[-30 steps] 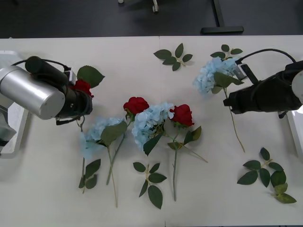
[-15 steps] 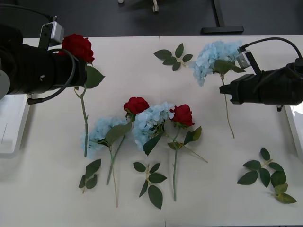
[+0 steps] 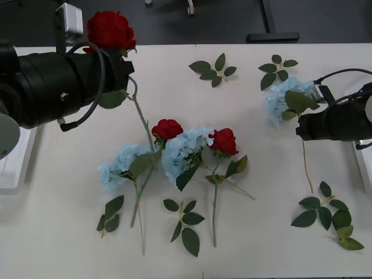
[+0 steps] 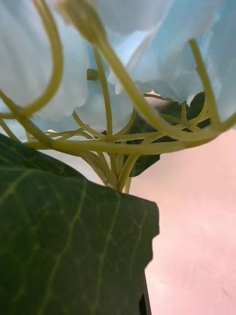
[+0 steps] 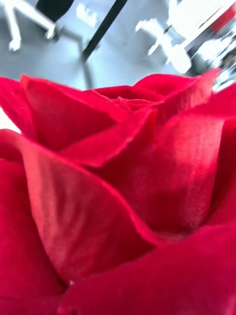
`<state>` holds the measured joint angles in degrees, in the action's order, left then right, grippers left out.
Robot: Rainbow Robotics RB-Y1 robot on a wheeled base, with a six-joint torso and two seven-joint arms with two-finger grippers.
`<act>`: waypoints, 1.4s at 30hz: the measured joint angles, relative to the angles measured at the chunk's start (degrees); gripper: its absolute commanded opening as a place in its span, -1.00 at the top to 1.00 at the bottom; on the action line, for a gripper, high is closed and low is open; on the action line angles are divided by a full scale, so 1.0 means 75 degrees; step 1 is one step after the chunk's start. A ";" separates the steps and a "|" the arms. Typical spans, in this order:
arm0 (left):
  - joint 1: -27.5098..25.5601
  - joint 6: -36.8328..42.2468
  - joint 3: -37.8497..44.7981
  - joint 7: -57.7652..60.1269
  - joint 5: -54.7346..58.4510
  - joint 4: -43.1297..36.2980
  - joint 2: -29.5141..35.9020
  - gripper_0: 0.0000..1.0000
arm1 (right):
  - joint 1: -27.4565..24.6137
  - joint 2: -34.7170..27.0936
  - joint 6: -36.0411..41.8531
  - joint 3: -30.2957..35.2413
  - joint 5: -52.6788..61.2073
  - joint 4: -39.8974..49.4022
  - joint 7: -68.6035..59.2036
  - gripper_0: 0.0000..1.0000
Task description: Place the red flowers into the right box and the blue flowers into the left box. If a person shows an open palm, hand one flower to the person first, then continue sorting.
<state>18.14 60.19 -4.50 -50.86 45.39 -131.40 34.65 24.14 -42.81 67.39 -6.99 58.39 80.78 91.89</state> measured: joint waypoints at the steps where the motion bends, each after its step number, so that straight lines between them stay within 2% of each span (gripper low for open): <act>1: 0.0000 -0.0218 -0.0068 0.0000 -0.0175 0.0000 -0.0204 1.00 | 0.0000 -0.0019 0.0000 -0.0059 -0.0146 0.0000 -0.0290 1.00; 7: 0.0017 -0.1153 -0.0928 0.0003 -0.1048 0.0007 -0.1076 1.00 | -0.0002 -0.0034 0.0015 -0.0184 -0.0637 -0.0001 -0.0697 1.00; 8: 0.0034 -0.1204 -0.1054 0.0004 -0.1121 0.0013 -0.1187 1.00 | -0.0002 -0.0035 0.0016 -0.0187 -0.0664 -0.0001 -0.0697 0.95; 10: 0.0113 -0.1310 -0.1262 0.0008 -0.1191 0.0088 -0.1435 1.00 | -0.0002 -0.0035 0.0016 -0.0187 -0.0705 -0.0001 -0.0697 0.61; 11: 0.0171 -0.1412 -0.1336 0.0010 -0.1193 0.0169 -0.1566 1.00 | -0.0002 -0.0036 0.0017 -0.0187 -0.0722 -0.0001 -0.0697 0.34; 14: 0.0377 -0.1933 -0.1500 0.0012 -0.1208 0.0567 -0.1921 1.00 | -0.0002 -0.0036 0.0017 -0.0188 -0.0744 -0.0001 -0.0697 -0.22; 17: 0.0622 -0.2764 -0.1682 0.0015 -0.1251 0.1178 -0.2242 1.00 | -0.0002 -0.0073 0.0017 -0.0189 -0.0763 -0.0001 -0.0697 -0.55; 19: 0.0767 -0.3094 -0.1782 0.0016 -0.1303 0.1531 -0.2423 1.00 | -0.0002 -0.0147 0.0020 -0.0189 -0.0757 -0.0003 -0.0695 -0.66; 23: 0.1025 -0.3594 -0.1904 0.0017 -0.1371 0.2136 -0.2778 1.00 | -0.0001 -0.0398 0.0238 -0.0187 -0.0566 -0.0003 -0.0451 -0.80; 27: 0.1223 -0.3835 -0.1908 0.0018 -0.1450 0.2553 -0.3028 1.00 | 0.0002 -0.0804 0.0309 -0.0185 0.0655 -0.0003 0.0727 -0.83; 32: 0.1320 -0.3889 -0.1918 0.0021 -0.1464 0.2632 -0.3145 1.00 | 0.0014 -0.1282 0.0313 -0.0139 0.2189 -0.0002 0.1361 -0.83; 38: 0.1322 -0.4021 -0.2013 0.0042 -0.1469 0.2640 -0.3181 1.00 | 0.0123 -0.1324 0.0438 0.0140 0.3839 -0.0002 0.2744 -0.83; 42: 0.1322 -0.4021 -0.2021 0.0105 -0.1469 0.2643 -0.3182 1.00 | 0.0479 -0.1324 0.0709 0.0149 0.4643 -0.0002 0.2911 -0.84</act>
<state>28.05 30.03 -19.66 -50.07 34.37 -111.58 10.79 27.74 -52.74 72.71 -5.87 93.21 80.76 113.72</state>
